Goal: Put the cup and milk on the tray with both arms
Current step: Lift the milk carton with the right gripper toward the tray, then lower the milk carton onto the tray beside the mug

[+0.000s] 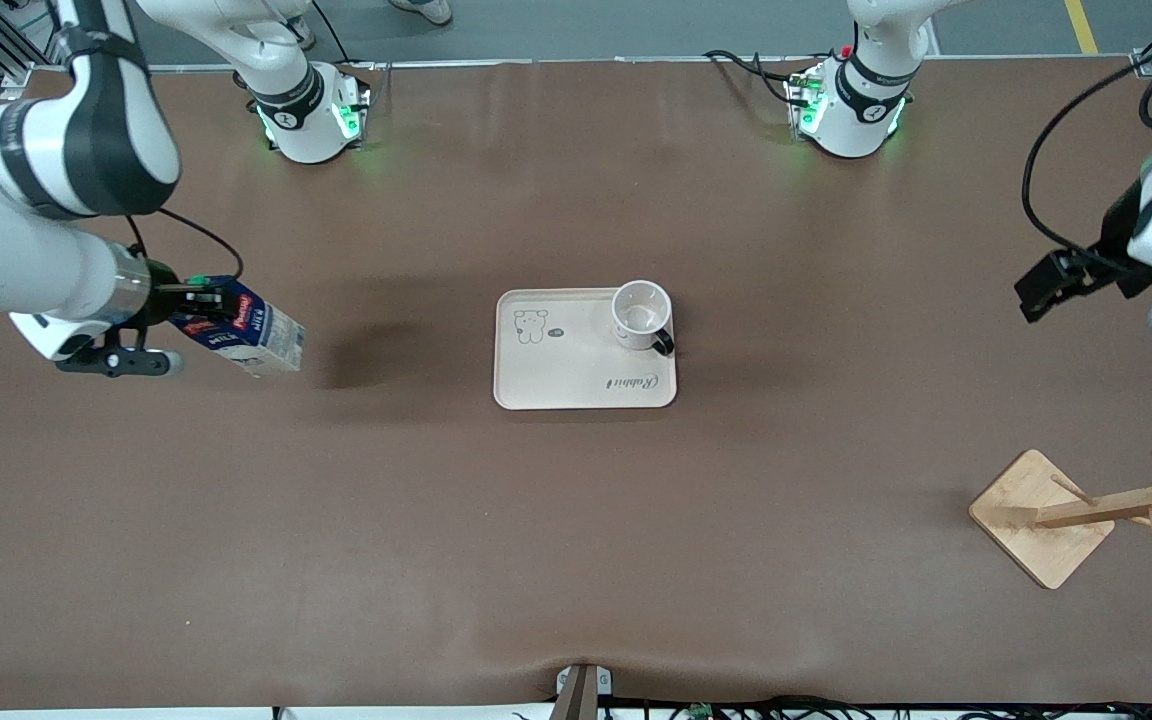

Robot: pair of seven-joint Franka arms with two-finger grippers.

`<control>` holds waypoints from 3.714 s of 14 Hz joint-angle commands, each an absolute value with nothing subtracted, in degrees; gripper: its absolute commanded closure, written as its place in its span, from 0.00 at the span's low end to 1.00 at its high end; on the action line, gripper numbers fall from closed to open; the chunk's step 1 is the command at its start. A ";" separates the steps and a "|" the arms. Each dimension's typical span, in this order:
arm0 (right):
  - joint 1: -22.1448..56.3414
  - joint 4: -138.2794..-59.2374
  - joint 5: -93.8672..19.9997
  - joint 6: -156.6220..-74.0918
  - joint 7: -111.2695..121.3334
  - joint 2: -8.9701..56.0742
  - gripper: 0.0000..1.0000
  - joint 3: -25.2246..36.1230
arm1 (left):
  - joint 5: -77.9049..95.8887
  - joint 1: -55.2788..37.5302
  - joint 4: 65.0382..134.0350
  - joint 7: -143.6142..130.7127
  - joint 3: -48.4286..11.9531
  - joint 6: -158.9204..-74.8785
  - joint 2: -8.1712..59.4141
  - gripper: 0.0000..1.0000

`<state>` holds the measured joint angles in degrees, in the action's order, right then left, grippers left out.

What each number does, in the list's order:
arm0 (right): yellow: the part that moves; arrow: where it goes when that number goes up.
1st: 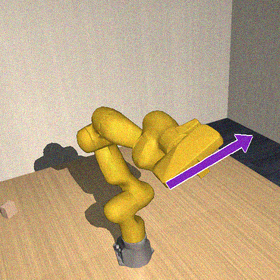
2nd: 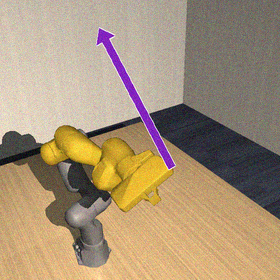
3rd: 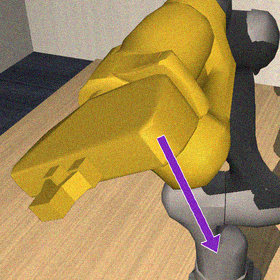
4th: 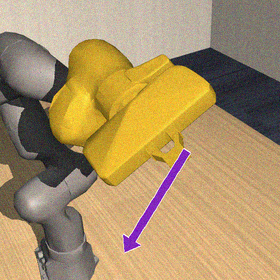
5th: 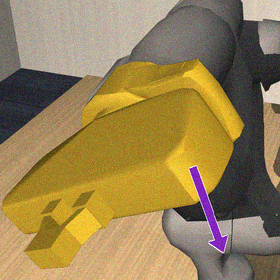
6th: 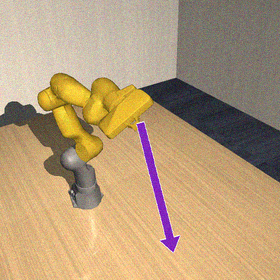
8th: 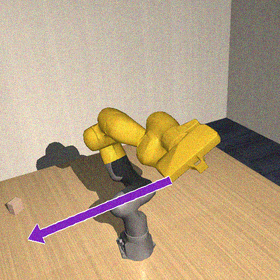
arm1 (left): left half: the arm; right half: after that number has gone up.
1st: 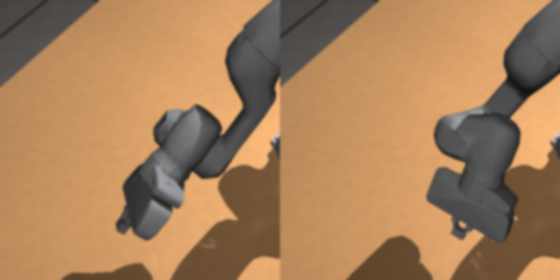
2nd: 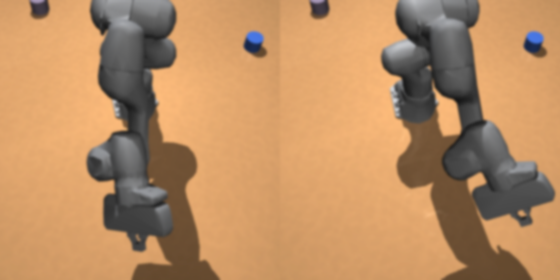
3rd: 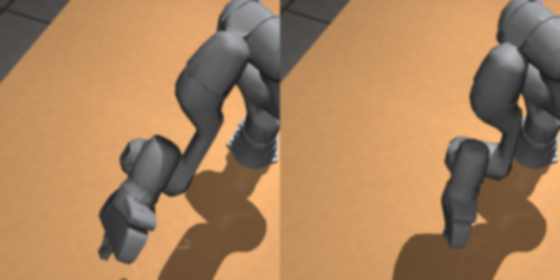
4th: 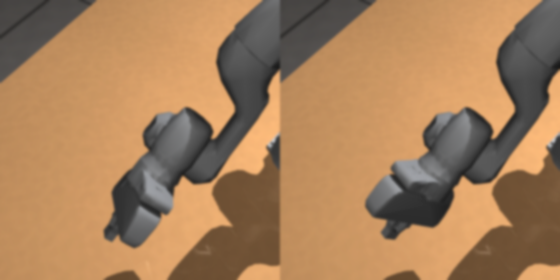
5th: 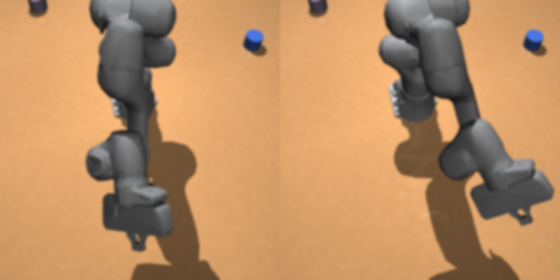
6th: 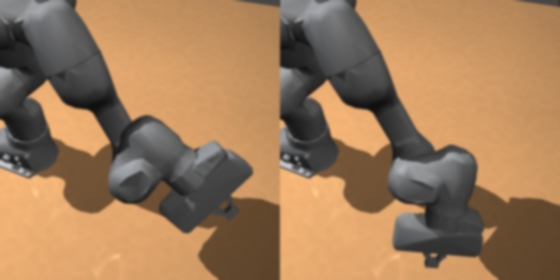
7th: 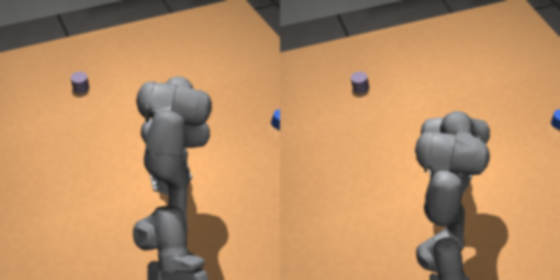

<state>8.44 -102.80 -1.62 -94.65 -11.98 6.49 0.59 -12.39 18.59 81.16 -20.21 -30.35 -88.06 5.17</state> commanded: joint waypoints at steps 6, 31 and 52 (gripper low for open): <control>26.88 -87.65 -2.46 -89.31 -26.28 15.71 1.00 1.05 | -7.21 0.64 85.51 -10.47 -8.55 -85.87 -1.75 0.00; 39.90 -74.44 -14.41 -100.55 -39.28 39.55 0.87 1.23 | -2.02 -0.18 89.12 -6.94 -4.13 -90.79 -2.37 0.00; 41.40 -71.11 -14.77 -100.19 -50.33 39.02 0.00 1.23 | -1.93 0.97 89.21 -6.77 -4.04 -90.35 -3.16 0.00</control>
